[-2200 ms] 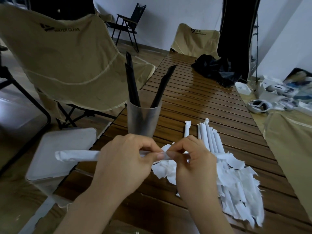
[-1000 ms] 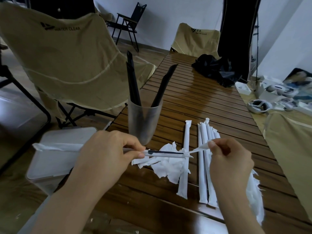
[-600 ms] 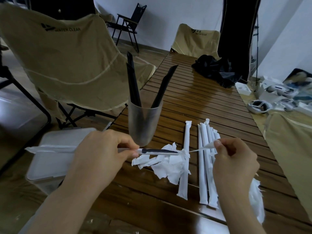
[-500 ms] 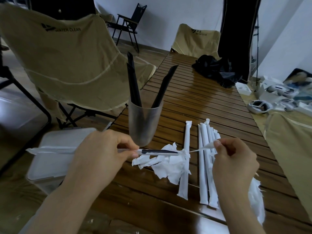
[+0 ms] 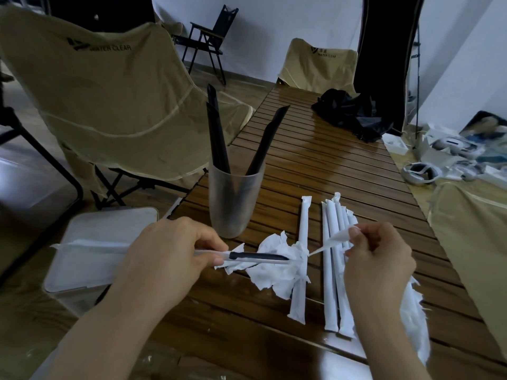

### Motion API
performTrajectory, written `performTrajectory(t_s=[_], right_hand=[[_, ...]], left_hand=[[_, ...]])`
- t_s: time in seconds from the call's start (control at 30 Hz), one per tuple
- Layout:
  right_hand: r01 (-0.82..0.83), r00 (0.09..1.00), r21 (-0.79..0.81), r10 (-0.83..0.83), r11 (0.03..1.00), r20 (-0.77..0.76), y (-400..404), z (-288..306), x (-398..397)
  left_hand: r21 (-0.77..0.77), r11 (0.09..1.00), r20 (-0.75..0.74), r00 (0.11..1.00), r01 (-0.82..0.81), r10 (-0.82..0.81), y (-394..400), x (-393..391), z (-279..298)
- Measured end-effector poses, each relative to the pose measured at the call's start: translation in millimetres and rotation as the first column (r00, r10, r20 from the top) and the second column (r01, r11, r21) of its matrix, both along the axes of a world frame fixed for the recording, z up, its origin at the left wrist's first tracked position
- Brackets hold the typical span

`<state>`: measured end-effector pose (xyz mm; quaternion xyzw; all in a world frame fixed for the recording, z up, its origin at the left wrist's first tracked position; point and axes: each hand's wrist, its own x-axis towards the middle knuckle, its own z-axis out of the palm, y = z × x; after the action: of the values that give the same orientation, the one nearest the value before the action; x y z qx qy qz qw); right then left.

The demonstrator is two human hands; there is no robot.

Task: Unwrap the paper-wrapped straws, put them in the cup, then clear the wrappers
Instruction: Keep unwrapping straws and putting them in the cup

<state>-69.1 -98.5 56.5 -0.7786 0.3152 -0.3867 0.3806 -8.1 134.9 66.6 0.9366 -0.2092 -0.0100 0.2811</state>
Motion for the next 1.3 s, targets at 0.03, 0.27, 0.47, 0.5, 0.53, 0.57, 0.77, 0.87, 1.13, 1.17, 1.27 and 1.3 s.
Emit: performTrajectory(t_s=[0.03, 0.27, 0.47, 0.5, 0.53, 0.57, 0.77, 0.87, 1.13, 1.17, 1.27, 1.3], right_hand=[[0.017, 1.0, -0.006, -0.017, 1.0, 0.01, -0.6, -0.3, 0.5], [0.041, 0.997, -0.045, -0.037, 0.998, 0.068, -0.3, -4.1, 1.7], [-0.002, 0.998, -0.006, 0.003, 1.0, 0.063, -4.0, 1.2, -1.6], [-0.065, 0.998, 0.017, 0.065, 0.998, 0.011, -2.4, 0.1, -0.7], [-0.132, 0.99, 0.029, 0.133, 0.991, -0.054, -0.7, -1.7, 0.7], [-0.195, 0.972, 0.03, 0.197, 0.98, -0.125, 0.9, -4.2, 2.3], [-0.444, 0.835, 0.05, 0.434, 0.895, -0.338, 13.1, -6.3, 5.7], [-0.583, 0.764, 0.022, 0.558, 0.812, -0.324, 18.7, 1.2, 4.1], [-0.582, 0.793, -0.158, 0.515, 0.798, -0.325, 24.4, -2.5, 10.6], [-0.564, 0.809, -0.142, 0.51, 0.813, -0.292, 23.6, -2.3, 10.8], [-0.548, 0.822, -0.123, 0.505, 0.827, -0.263, 23.6, -1.8, 10.0], [-0.548, 0.821, -0.121, 0.505, 0.827, -0.268, 24.1, -1.7, 10.0]], left_hand=[[0.0, 1.0, -0.007, 1.0, -0.001, 0.001, -0.5, -0.3, -0.2], [0.042, 0.998, 0.007, 0.998, -0.055, 0.054, 0.5, -0.4, -3.1], [0.106, 0.989, 0.018, 0.995, -0.099, 0.097, 4.0, 0.4, -3.6], [0.098, 0.991, 0.031, 0.995, -0.092, 0.09, 3.0, -0.2, -2.9], [0.084, 0.993, 0.044, 0.996, -0.085, 0.081, 1.9, -0.5, -2.3], [0.068, 0.995, 0.052, 0.996, -0.076, 0.073, 0.6, -0.7, -1.9], [0.0, 1.0, 0.057, 0.998, -0.031, 0.031, -0.6, 1.5, -3.5], [-0.014, 1.0, 0.077, 0.997, -0.018, 0.019, 0.6, 4.1, -5.9], [-0.036, 0.998, 0.063, 0.997, 0.047, -0.045, -2.6, 2.6, -4.9], [-0.045, 0.998, 0.065, 0.997, 0.051, -0.048, -2.9, 2.5, -5.1], [-0.045, 0.997, 0.06, 0.996, 0.062, -0.059, -4.8, 2.1, -4.3], [-0.04, 0.997, 0.064, 0.996, 0.063, -0.06, -5.0, 2.1, -4.0]])
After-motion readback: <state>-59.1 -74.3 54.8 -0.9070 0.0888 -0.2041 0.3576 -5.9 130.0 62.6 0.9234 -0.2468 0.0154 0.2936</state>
